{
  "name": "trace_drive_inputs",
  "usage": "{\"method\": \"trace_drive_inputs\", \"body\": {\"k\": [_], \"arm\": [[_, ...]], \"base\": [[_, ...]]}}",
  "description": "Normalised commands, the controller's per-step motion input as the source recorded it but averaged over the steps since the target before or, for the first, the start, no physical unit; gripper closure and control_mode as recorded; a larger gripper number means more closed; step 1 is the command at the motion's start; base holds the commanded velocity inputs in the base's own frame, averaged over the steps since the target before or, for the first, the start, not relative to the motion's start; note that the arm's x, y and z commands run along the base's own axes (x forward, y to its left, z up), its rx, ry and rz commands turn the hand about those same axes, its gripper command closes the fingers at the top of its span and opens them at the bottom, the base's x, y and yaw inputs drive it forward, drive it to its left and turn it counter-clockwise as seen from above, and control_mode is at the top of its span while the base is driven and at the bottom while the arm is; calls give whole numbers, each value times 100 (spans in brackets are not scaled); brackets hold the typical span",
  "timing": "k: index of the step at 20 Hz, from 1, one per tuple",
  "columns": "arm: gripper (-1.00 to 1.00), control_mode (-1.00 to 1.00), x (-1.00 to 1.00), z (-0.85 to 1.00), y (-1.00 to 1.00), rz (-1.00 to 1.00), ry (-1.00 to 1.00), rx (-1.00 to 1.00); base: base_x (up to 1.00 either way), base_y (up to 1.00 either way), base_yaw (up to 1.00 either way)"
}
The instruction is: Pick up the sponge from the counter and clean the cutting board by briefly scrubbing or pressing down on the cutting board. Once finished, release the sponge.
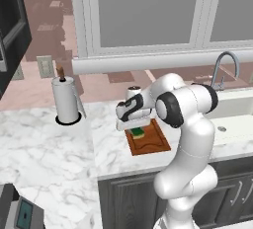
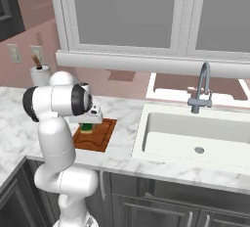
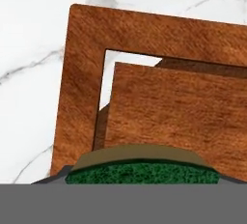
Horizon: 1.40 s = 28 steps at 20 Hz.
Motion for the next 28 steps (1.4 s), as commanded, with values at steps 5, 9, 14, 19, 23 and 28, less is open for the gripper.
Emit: {"method": "trace_drive_inputs", "body": {"k": [5, 9, 14, 19, 23, 28], "arm": [[100, -100, 1, -52, 5, 0, -4, 0], [100, -100, 17, -2, -33, 0, -3, 0], [100, -100, 36, -4, -35, -5, -2, 0], [100, -100, 31, -11, -41, -7, -1, 0], [100, -100, 6, -4, -66, -10, 0, 0], [100, -100, -11, -62, -47, -6, 1, 0]], "base": [[0, 0, 0], [0, 0, 0], [0, 0, 0], [0, 0, 0], [0, 0, 0], [0, 0, 0]]}}
